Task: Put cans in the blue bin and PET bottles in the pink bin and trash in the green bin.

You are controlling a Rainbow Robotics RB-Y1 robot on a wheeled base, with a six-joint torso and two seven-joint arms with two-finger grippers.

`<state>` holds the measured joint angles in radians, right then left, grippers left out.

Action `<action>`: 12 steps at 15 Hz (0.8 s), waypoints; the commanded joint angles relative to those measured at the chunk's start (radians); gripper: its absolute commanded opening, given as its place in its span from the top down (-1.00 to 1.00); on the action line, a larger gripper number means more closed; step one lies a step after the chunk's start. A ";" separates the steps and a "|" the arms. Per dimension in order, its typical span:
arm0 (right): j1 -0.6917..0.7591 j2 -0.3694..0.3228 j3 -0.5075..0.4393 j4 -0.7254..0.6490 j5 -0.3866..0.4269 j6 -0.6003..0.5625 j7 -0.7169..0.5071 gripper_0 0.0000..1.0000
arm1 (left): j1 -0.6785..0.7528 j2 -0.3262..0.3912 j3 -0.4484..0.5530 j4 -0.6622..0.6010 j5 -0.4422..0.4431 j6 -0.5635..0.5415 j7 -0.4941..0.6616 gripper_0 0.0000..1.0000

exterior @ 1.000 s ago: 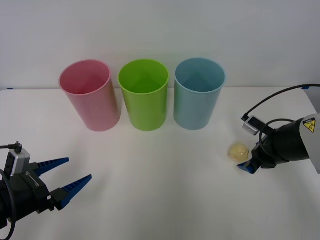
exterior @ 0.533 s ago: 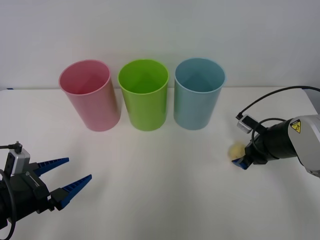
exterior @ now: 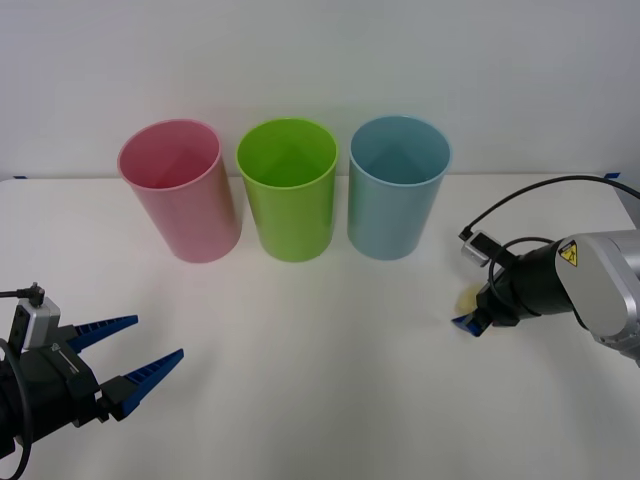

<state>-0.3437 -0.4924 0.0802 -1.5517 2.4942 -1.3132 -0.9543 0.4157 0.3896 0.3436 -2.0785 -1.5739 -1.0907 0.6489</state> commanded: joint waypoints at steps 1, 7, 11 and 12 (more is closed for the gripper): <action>-0.011 0.000 0.012 0.019 -0.006 0.000 -0.003 -1.00 | 0.000 0.000 0.000 0.000 0.000 0.000 0.000 -1.00; -0.014 0.000 0.016 0.027 -0.003 0.000 0.000 -0.91 | 0.000 0.000 0.000 0.000 0.000 0.000 0.000 -1.00; -0.017 0.000 0.027 0.027 0.009 0.000 0.003 1.00 | 0.000 0.000 0.000 0.000 0.000 0.000 0.000 -1.00; -0.017 0.000 0.027 0.027 0.014 0.000 0.003 1.00 | 0.000 0.000 0.000 0.000 0.000 0.000 0.000 -1.00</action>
<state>-0.3604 -0.4924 0.1069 -1.5246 2.5044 -1.3131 -0.9513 0.4157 0.3896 0.3436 -2.0785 -1.5739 -1.0907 0.6489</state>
